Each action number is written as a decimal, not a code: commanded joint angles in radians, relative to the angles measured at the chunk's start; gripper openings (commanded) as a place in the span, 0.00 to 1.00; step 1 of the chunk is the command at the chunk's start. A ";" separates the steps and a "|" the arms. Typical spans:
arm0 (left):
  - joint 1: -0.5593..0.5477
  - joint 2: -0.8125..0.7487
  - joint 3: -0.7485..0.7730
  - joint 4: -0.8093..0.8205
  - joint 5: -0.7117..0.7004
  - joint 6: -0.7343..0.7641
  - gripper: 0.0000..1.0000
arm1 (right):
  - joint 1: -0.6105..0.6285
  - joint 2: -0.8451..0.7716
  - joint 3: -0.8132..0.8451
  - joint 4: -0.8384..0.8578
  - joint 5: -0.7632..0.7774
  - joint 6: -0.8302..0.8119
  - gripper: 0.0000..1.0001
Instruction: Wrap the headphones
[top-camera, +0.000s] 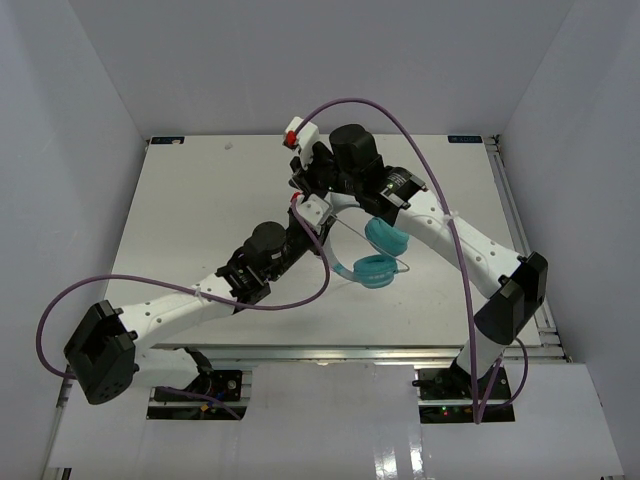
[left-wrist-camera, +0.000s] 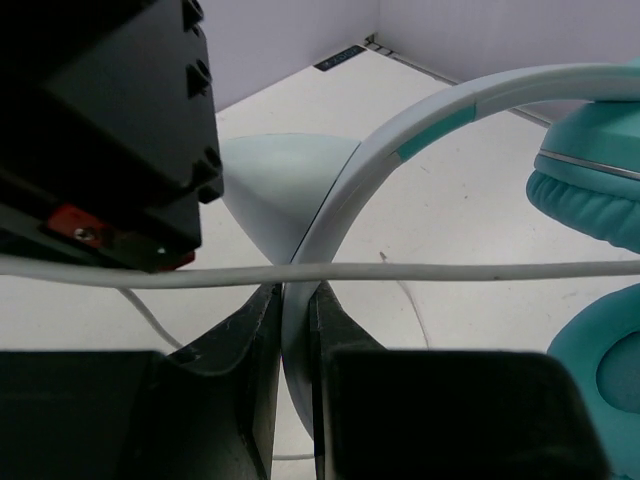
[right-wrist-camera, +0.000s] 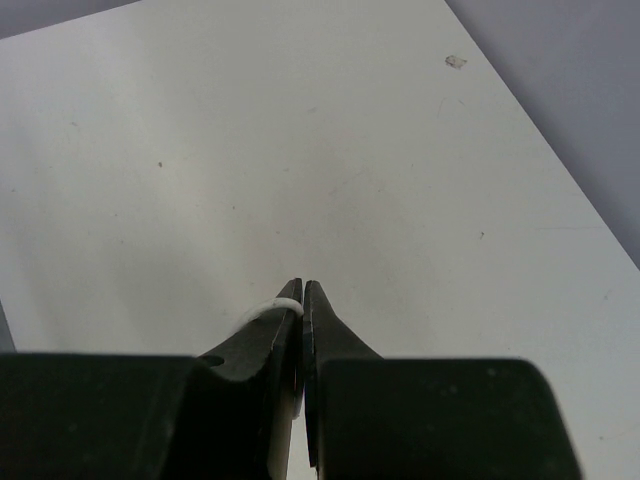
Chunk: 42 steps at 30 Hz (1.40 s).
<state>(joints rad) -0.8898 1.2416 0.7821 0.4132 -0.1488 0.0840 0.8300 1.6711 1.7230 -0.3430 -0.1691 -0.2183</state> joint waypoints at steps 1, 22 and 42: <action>-0.003 -0.023 0.042 0.164 -0.099 0.035 0.00 | 0.012 0.026 0.074 0.041 0.072 0.011 0.08; -0.003 -0.033 0.026 0.208 -0.361 -0.019 0.00 | 0.020 0.086 0.141 0.078 0.126 0.068 0.08; -0.003 0.006 0.106 0.163 0.088 0.164 0.00 | 0.054 0.156 0.198 0.020 0.003 -0.105 0.08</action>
<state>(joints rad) -0.8865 1.2667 0.8178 0.5474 -0.2651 0.1799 0.8600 1.8219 1.8759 -0.3268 -0.1217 -0.2448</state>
